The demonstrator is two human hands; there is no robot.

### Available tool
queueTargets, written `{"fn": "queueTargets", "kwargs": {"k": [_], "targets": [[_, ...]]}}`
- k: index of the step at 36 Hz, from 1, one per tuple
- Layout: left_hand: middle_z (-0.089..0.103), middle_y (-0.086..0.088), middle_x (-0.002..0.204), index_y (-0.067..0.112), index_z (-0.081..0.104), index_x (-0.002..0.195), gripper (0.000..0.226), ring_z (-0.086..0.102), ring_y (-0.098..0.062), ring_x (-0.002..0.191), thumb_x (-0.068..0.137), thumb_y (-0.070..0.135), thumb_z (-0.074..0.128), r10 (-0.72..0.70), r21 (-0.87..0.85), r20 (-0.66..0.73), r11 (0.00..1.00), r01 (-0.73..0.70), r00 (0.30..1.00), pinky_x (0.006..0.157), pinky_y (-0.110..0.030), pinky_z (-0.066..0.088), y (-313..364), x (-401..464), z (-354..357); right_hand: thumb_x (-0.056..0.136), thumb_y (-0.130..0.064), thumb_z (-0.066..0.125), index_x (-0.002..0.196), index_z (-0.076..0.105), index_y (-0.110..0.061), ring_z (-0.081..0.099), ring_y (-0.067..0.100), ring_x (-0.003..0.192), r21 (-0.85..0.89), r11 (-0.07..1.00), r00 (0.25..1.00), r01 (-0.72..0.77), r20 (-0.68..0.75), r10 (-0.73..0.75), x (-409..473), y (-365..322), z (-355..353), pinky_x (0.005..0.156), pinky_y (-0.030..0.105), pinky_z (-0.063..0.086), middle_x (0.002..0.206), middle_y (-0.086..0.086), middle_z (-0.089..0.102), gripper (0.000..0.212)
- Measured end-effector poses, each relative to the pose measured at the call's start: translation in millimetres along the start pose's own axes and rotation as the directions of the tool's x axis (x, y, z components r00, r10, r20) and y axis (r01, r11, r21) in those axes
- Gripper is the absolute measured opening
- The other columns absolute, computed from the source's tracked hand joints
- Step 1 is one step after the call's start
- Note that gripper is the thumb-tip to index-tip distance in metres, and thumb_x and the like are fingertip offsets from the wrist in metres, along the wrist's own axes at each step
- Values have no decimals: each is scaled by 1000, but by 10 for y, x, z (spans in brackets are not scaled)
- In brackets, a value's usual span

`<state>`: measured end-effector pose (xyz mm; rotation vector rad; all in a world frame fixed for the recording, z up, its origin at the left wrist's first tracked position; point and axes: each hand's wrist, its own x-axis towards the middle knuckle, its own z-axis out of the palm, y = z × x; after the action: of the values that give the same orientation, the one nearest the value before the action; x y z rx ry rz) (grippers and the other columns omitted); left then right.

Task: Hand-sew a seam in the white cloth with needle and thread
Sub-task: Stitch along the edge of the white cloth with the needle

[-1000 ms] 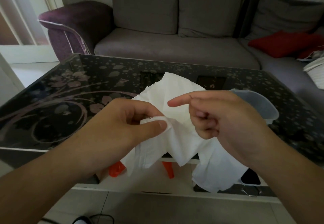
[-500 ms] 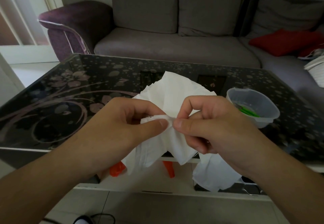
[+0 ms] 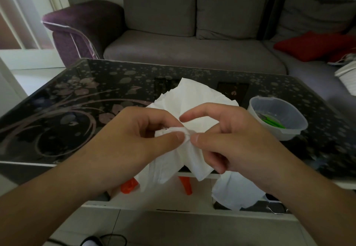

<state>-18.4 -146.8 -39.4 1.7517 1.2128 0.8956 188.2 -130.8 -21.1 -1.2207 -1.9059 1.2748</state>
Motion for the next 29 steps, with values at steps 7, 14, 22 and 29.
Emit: {"fn": "queueTargets", "kwargs": {"k": [7, 14, 22, 29], "targets": [[79, 2, 94, 31, 82, 94, 14, 74, -18, 88, 96, 29, 68, 24, 7, 1, 1000, -24, 1000, 80, -37, 58, -10, 6, 11, 100, -15, 58, 100, 75, -27, 42, 12, 42, -6, 1000, 999, -25, 48, 26, -6, -5, -9, 47, 18, 40, 47, 8, 54, 21], [78, 13, 89, 33, 79, 92, 17, 75, -11, 84, 89, 40, 64, 52, 113, -45, 993, -46, 998, 73, -31, 63, 0, -14, 50, 100, -17, 59, 91, 71, -21, 42, 11, 42, -46, 997, 998, -57, 22, 58, 18, 16, 17, 52, 27, 40, 46, 5, 53, 16], [77, 14, 86, 34, 78, 88, 17, 74, -10, 84, 84, 43, 64, 35, 140, -83, 990, -23, 996, 76, -36, 64, 3, -18, 58, 100, -19, 60, 87, 69, -18, 44, 9, 42, -79, 994, 997, -81, -7, 80, 23, 36, 9, 58, 30, 44, 47, 2, 55, 16], [77, 13, 85, 34, 78, 87, 17, 74, -10, 82, 84, 44, 64, 12, 117, -88, 993, -2, 996, 76, -38, 64, 20, -24, 68, 100, -17, 59, 86, 69, -16, 43, 13, 44, -54, 996, 997, -72, -1, 72, 12, 39, 4, 61, 32, 42, 47, 3, 53, 17]]}}
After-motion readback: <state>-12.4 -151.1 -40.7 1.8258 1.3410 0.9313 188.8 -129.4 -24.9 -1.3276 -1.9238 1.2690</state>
